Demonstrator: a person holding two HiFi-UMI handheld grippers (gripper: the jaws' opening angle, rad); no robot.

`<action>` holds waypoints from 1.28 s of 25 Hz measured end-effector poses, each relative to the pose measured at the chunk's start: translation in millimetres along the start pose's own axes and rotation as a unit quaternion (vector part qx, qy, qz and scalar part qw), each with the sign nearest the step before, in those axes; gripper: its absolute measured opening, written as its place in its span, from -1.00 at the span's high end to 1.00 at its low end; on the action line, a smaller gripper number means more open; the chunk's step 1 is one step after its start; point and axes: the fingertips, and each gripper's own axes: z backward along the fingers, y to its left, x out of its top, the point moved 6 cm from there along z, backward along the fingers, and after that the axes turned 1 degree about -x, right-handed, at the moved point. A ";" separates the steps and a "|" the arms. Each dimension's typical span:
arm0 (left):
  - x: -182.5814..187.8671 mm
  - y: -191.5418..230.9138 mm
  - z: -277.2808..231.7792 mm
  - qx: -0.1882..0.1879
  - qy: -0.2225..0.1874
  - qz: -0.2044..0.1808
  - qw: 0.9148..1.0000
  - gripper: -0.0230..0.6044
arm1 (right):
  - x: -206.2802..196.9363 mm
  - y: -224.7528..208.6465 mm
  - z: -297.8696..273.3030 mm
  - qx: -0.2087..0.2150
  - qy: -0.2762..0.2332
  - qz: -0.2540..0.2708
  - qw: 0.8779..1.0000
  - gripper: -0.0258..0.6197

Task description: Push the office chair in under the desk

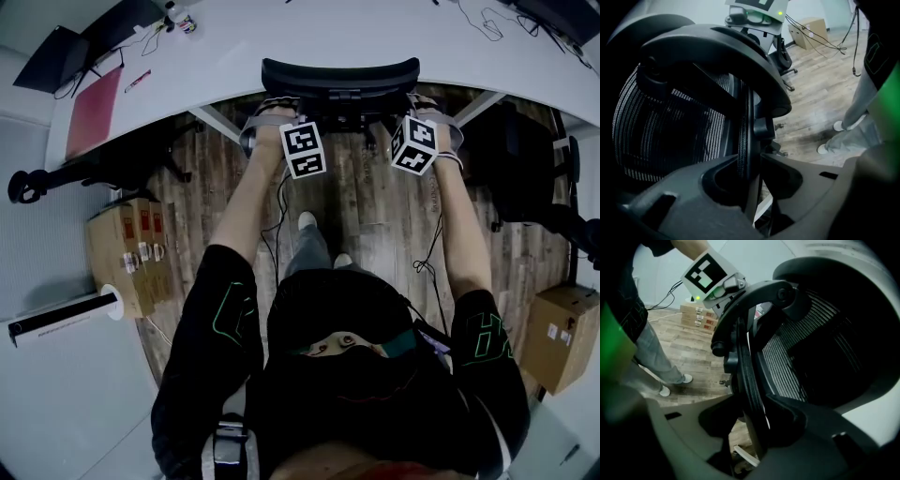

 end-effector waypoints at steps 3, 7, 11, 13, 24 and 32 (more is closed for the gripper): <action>-11.5 9.1 -4.4 -0.007 0.001 -0.004 1.000 0.54 | 9.6 -4.0 -5.9 -0.005 -0.001 0.004 1.000 0.39; -19.5 13.8 -8.1 0.003 0.004 -0.017 1.000 0.54 | 16.4 -3.0 -10.1 -0.015 0.000 0.004 1.000 0.40; -28.0 15.2 -9.2 0.035 -0.004 -0.033 0.999 0.52 | 23.7 -1.9 -14.6 -0.029 0.010 0.005 1.000 0.39; -26.9 15.4 -10.2 0.048 -0.005 -0.039 0.998 0.51 | 22.0 -1.5 -15.8 -0.039 0.014 0.011 0.999 0.39; -29.3 9.3 -2.7 0.030 0.003 -0.010 0.999 0.50 | 35.5 4.4 31.7 -0.063 -0.056 -0.155 0.984 0.27; -23.6 14.0 64.8 0.077 -0.061 0.106 0.989 0.44 | 45.5 9.4 80.6 -0.089 -0.176 -0.299 0.934 0.42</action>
